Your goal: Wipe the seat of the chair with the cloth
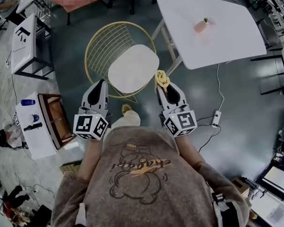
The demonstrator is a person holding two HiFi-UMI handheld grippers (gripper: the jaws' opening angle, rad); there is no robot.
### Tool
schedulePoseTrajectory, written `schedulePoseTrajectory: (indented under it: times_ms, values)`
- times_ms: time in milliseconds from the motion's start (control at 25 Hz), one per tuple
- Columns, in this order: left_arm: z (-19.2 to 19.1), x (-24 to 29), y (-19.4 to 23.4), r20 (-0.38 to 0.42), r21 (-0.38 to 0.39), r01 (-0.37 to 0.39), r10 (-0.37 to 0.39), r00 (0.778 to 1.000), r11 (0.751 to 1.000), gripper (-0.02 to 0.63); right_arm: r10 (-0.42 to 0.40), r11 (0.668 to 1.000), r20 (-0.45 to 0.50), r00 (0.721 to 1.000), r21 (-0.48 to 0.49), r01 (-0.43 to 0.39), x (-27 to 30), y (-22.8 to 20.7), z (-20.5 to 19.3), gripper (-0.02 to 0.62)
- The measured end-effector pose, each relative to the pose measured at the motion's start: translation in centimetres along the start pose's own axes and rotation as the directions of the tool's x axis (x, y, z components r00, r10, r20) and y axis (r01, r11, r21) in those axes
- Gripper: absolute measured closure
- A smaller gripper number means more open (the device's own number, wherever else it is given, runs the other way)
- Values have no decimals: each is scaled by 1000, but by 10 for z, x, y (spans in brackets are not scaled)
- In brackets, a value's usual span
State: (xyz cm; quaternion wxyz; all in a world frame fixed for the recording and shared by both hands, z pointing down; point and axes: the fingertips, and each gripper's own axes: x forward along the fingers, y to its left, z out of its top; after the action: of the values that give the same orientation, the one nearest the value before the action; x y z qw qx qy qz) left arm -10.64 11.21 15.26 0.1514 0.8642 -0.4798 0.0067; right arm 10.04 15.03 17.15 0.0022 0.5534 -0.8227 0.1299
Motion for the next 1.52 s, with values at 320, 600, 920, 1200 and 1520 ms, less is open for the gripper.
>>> schedulePoseTrajectory:
  times_ms: [320,600,920,1200,1520]
  values:
    - [8,41,27,-16,-15,61,-61,998,998,603,-71,997,2,997,-13,71,30,-14,12,477]
    - [15,60,35,-11,-23,65,-65,998,998,603,-79,997,-7,997,-21,78,46,-21,19,477]
    - [20,75,43,2,-25,33,-33,999,999,603,-45,999,-22,999,-28,44,69,-31,20,477]
    - [15,92,52,-10,-34,5,-6,1000,999,603,-6,999,-51,999,-32,4,91,-40,15,476]
    - [0,115,72,-23,-49,-24,23,999,998,603,42,998,-77,996,-35,-45,124,-46,-3,477]
